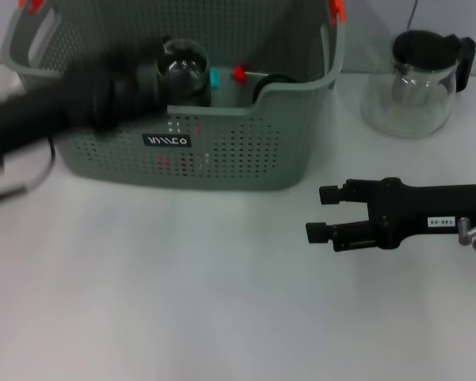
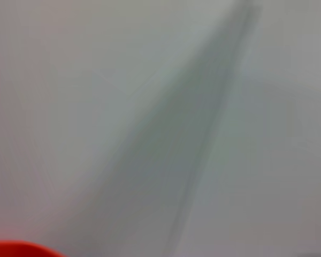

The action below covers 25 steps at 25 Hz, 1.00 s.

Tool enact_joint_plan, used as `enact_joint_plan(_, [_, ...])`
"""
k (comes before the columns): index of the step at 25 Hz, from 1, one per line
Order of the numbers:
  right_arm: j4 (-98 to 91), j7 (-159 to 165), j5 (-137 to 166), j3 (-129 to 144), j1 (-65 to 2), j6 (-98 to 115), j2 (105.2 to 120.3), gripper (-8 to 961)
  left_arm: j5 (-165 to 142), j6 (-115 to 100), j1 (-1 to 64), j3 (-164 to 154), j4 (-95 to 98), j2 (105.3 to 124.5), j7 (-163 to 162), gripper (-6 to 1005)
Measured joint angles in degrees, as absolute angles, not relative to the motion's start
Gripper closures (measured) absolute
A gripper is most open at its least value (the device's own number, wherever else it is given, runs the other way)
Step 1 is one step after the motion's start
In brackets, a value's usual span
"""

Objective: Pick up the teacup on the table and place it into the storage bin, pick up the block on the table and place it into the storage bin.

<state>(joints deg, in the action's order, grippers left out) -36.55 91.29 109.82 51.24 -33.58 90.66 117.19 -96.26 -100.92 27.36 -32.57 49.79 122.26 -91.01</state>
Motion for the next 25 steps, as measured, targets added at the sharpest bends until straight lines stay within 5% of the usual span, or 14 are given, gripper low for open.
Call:
enact_joint_plan(4, [-36.4, 89.0, 109.8, 51.0, -33.4, 92.1, 117.73, 18, -100.7, -104.5, 23.3, -32.8, 44.7, 123.17, -81.8, 47])
enact_joint_plan(25, [-36.3, 83.3, 113.0, 52.4, -35.0, 89.9, 119.35, 17, -112.5, -95.5, 21.7, -33.2, 35.3, 123.87, -69.0, 47])
